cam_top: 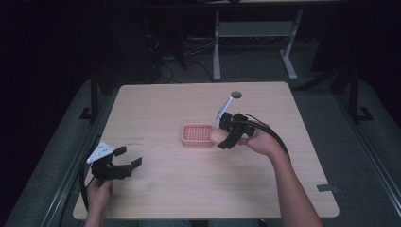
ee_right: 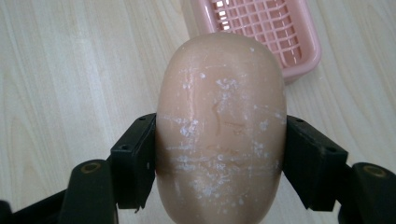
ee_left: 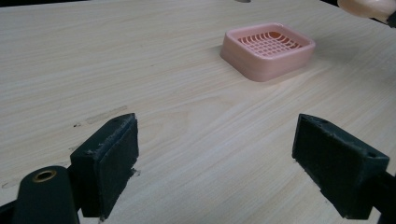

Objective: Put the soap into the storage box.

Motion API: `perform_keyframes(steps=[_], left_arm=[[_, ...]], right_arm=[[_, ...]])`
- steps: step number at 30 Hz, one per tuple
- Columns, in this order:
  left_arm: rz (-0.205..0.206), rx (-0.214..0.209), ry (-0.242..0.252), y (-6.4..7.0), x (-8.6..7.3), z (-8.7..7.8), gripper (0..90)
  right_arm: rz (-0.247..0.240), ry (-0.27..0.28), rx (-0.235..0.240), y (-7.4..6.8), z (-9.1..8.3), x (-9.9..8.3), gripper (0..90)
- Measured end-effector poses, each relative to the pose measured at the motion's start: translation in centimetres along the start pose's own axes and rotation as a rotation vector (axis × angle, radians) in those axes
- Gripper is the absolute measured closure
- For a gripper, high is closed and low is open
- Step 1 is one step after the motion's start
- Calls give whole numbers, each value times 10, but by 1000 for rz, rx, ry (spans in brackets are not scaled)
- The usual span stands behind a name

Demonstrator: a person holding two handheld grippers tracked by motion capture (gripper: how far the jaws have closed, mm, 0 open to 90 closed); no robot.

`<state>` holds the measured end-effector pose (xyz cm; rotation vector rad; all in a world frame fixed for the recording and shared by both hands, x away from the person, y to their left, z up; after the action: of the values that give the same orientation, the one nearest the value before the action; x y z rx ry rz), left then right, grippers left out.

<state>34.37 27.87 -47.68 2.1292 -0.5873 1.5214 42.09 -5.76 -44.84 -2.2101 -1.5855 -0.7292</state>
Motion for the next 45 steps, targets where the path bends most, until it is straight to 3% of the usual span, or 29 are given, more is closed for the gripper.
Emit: perform_keyframes(steps=[10, 19, 38, 45], left_arm=[[-1, -1, 1, 0, 0, 0, 143], [9, -3, -2, 1, 0, 1, 143], [7, -3, -1, 1, 1, 0, 143], [8, -3, -1, 2, 1, 0, 143]], right_arm=[[-20, -4, 5, 5, 5, 17, 318], [1, 2, 33, 8, 12, 20, 318], [-41, -17, 47, 15, 23, 41, 318], [-34, 3, 60, 19, 30, 51, 318]])
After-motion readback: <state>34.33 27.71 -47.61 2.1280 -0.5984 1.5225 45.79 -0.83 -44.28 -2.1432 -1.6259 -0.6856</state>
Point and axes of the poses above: each handheld gripper's, and its own axes: z roughly forward along the jaws, x roughly out of its top, y roughly to its right, the point moved 8 cm from there along z, roughly forward along the jaws, and after that the axes turned 11 degrees about y, right-handed, at the moved point
